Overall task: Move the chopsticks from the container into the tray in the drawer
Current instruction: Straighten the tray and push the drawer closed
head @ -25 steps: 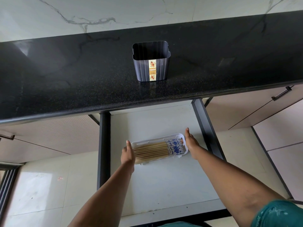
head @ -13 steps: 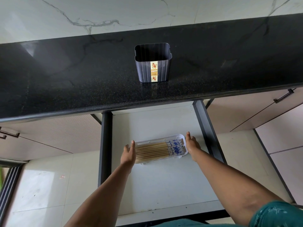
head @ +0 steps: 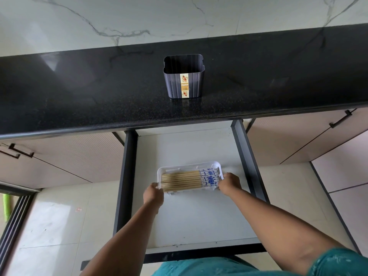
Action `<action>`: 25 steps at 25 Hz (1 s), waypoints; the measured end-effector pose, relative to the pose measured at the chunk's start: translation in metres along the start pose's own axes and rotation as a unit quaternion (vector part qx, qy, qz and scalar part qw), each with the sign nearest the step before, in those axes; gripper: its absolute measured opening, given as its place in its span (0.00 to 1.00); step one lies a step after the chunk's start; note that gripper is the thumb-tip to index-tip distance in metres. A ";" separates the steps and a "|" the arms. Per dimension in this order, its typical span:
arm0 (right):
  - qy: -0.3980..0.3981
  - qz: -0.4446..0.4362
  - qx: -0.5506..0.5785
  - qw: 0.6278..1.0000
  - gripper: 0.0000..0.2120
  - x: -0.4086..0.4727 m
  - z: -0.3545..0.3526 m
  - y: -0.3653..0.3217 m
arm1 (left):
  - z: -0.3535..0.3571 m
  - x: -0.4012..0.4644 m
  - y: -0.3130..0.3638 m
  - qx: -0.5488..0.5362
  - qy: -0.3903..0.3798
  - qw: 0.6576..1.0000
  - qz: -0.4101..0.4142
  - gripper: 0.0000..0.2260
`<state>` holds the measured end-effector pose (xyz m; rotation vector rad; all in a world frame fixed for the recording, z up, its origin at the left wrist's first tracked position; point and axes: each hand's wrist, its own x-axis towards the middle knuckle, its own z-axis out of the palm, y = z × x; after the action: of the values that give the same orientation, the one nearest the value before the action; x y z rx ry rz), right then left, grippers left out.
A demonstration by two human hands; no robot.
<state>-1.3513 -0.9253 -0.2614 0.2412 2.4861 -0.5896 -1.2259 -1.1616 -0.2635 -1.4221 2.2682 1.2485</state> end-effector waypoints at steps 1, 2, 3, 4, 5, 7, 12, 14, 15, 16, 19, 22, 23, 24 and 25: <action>-0.003 0.001 0.001 1.000 0.14 0.001 0.001 0.001 | -0.001 -0.001 0.000 -0.007 -0.001 1.000 -0.004 0.18; -0.006 0.004 0.006 1.000 0.13 0.002 0.001 0.002 | -0.002 -0.002 0.002 0.002 -0.002 1.000 0.002 0.18; -0.008 0.008 0.016 1.000 0.13 0.003 0.002 0.002 | -0.004 -0.002 0.005 0.026 -0.001 0.999 0.019 0.18; -0.012 0.015 0.031 0.999 0.13 0.003 0.002 0.003 | -0.008 -0.001 0.007 0.059 0.000 0.998 0.038 0.18; -0.016 0.023 0.050 0.998 0.14 0.002 0.002 0.004 | -0.013 0.000 0.010 0.091 -0.001 0.995 0.050 0.17; 0.005 0.020 0.068 0.997 0.18 -0.004 -0.002 0.006 | -0.024 0.000 0.015 0.176 -0.017 0.983 0.055 0.20; 0.120 -0.166 -0.085 0.975 0.22 -0.014 -0.024 0.009 | -0.017 -0.045 0.011 0.295 0.045 0.941 0.161 0.24; 0.153 -0.213 -0.130 0.956 0.23 -0.027 -0.031 0.007 | -0.007 -0.074 0.002 0.307 0.077 0.921 0.227 0.23; 0.165 -0.229 -0.145 0.948 0.22 -0.036 -0.032 0.008 | -0.006 -0.085 -0.003 0.316 0.097 0.908 0.259 0.22; 0.176 -0.241 -0.159 0.941 0.22 -0.045 -0.031 0.010 | -0.007 -0.093 -0.005 0.324 0.120 0.891 0.295 0.19; 0.197 -0.259 -0.178 0.928 0.19 -0.079 -0.025 0.021 | -0.027 -0.109 -0.004 0.307 0.182 0.849 0.390 0.09; 0.209 -0.263 -0.175 0.925 0.16 -0.115 -0.015 0.035 | -0.045 -0.128 -0.008 0.282 0.201 0.845 0.407 0.09; 0.211 -0.262 -0.165 0.927 0.14 -0.128 -0.011 0.038 | -0.048 -0.137 -0.014 0.279 0.185 0.849 0.408 0.11; 0.210 -0.268 -0.148 0.929 0.12 -0.139 -0.005 0.042 | -0.048 -0.146 -0.023 0.280 0.161 0.856 0.404 0.17; 0.204 -0.274 -0.136 0.930 0.15 -0.153 0.003 0.046 | -0.046 -0.155 -0.036 0.286 0.134 0.862 0.396 0.23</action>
<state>-1.2106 -0.8921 -0.1932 -0.5091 3.0166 -0.4263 -1.1036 -1.1011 -0.1701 -0.4547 3.1896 0.3804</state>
